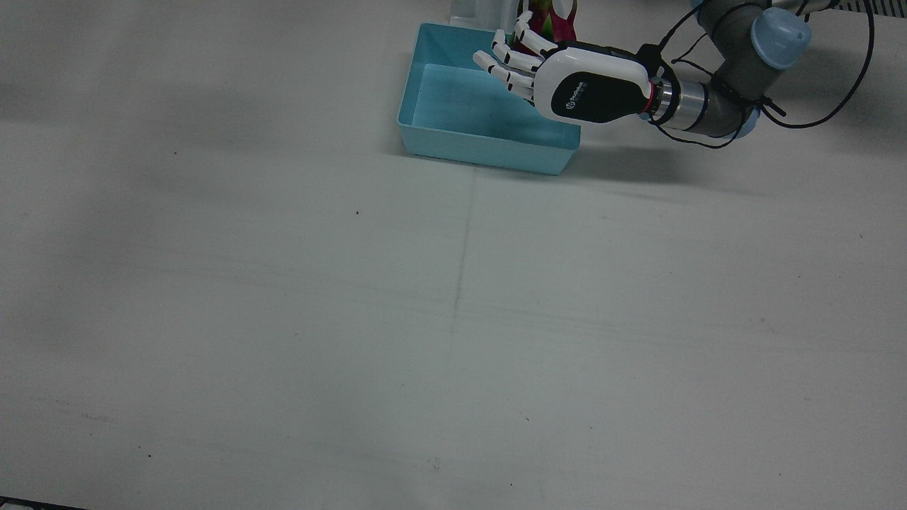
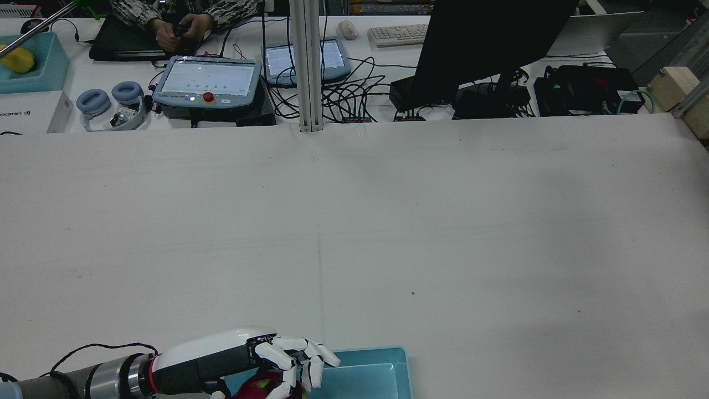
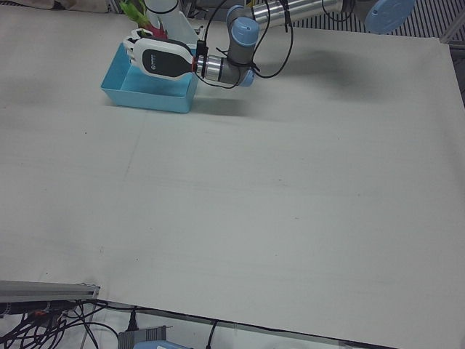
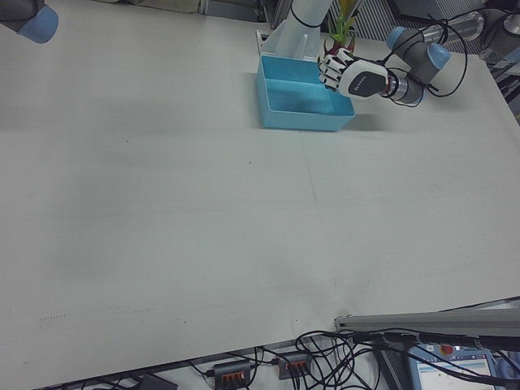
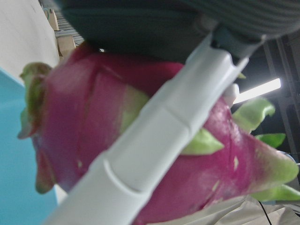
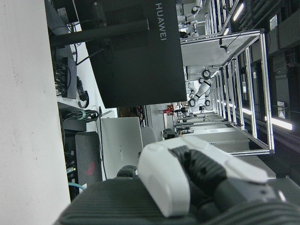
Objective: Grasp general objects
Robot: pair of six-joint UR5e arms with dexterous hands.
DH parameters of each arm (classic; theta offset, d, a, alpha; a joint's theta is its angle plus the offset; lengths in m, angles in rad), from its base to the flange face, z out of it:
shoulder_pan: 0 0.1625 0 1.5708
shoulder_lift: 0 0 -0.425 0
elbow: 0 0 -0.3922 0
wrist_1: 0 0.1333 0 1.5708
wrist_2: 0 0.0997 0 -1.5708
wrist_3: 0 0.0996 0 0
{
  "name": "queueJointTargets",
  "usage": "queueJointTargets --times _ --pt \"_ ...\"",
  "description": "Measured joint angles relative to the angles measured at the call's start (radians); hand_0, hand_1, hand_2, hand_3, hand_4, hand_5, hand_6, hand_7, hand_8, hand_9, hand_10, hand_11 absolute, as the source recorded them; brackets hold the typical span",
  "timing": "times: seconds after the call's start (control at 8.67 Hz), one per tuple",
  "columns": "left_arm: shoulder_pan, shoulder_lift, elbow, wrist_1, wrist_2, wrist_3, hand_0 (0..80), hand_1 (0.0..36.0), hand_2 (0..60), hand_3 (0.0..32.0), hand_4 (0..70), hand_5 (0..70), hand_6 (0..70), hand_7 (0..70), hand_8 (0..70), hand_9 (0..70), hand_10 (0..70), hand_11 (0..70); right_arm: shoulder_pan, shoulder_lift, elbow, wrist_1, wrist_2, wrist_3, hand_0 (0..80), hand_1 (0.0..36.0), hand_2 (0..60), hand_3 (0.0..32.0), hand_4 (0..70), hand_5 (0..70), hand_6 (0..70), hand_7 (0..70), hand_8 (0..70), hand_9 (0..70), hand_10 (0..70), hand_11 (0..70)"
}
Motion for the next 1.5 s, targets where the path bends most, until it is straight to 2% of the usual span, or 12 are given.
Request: queueJointTargets --times 0.35,0.46,0.58,0.69,0.81,0.92,1.04,1.15,1.27,1.38,1.5 --pt "0.004 0.015 -0.009 -0.004 -0.022 -0.003 80.0 36.0 60.0 3.6 6.6 1.7 0.0 29.7 0.0 4.5 0.0 0.0 0.000 0.000 0.000 0.000 0.000 0.000 0.0 0.0 0.0 0.0 0.0 0.0 0.0 0.0 0.0 0.0 0.0 0.0" --pt "0.000 0.014 -0.011 0.008 -0.023 -0.006 80.0 36.0 60.0 3.2 5.1 9.0 0.0 33.0 0.0 5.2 0.0 0.0 0.000 0.000 0.000 0.000 0.000 0.000 0.0 0.0 0.0 0.0 0.0 0.0 0.0 0.0 0.0 0.0 0.0 0.0" --pt "-0.010 0.016 -0.011 0.025 -0.023 -0.010 80.0 36.0 60.0 0.0 2.9 45.6 0.0 43.3 0.0 7.2 0.0 0.0 0.000 0.000 0.000 0.000 0.000 0.000 0.0 0.0 0.0 0.0 0.0 0.0 0.0 0.0 0.0 0.0 0.0 0.0" --pt "-0.044 0.020 -0.008 0.053 -0.023 -0.014 80.0 36.0 60.0 0.0 3.8 70.0 0.3 49.8 0.0 8.5 0.0 0.0 0.000 0.000 0.000 0.000 0.000 0.000 0.0 0.0 0.0 0.0 0.0 0.0 0.0 0.0 0.0 0.0 0.0 0.0" --pt "-0.111 0.029 -0.002 0.086 -0.023 -0.018 0.0 21.3 60.0 0.0 3.3 70.0 0.0 44.7 0.0 7.5 0.0 0.0 0.000 0.000 0.000 0.000 0.000 0.000 0.0 0.0 0.0 0.0 0.0 0.0 0.0 0.0 0.0 0.0 0.0 0.0" --pt "-0.191 0.061 0.002 0.106 -0.023 -0.020 0.0 5.9 50.8 0.0 3.7 70.0 0.0 41.6 0.0 6.9 0.0 0.0 0.000 0.000 0.000 0.000 0.000 0.000 0.0 0.0 0.0 0.0 0.0 0.0 0.0 0.0 0.0 0.0 0.0 0.0" --pt "-0.274 0.096 0.011 0.110 -0.023 -0.021 15.7 0.0 0.0 0.0 4.0 70.0 0.0 42.8 0.0 7.1 0.0 0.0 0.000 0.000 0.000 0.000 0.000 0.000 0.0 0.0 0.0 0.0 0.0 0.0 0.0 0.0 0.0 0.0 0.0 0.0" --pt "-0.349 0.119 0.036 0.100 -0.023 -0.022 15.2 0.0 0.0 0.0 3.5 70.0 0.0 43.4 0.0 7.2 0.0 0.0 0.000 0.000 0.000 0.000 0.000 0.000 0.0 0.0 0.0 0.0 0.0 0.0 0.0 0.0 0.0 0.0 0.0 0.0" --pt "-0.404 0.130 0.082 0.078 -0.023 -0.022 0.0 2.0 33.6 0.0 2.9 70.0 0.0 44.1 0.0 7.4 0.0 0.0 0.000 0.000 0.000 0.000 0.000 0.000 0.0 0.0 0.0 0.0 0.0 0.0 0.0 0.0 0.0 0.0 0.0 0.0" --pt "-0.444 0.134 0.141 0.045 -0.023 -0.022 30.7 33.1 60.0 0.0 3.4 70.0 3.1 50.0 0.0 8.6 0.0 1.0 0.000 0.000 0.000 0.000 0.000 0.000 0.0 0.0 0.0 0.0 0.0 0.0 0.0 0.0 0.0 0.0 0.0 0.0" --pt "-0.491 0.135 0.225 -0.005 -0.022 -0.022 80.0 36.0 60.0 0.0 3.8 70.0 6.8 53.9 0.3 9.3 1.3 7.9 0.000 0.000 0.000 0.000 0.000 0.000 0.0 0.0 0.0 0.0 0.0 0.0 0.0 0.0 0.0 0.0 0.0 0.0"
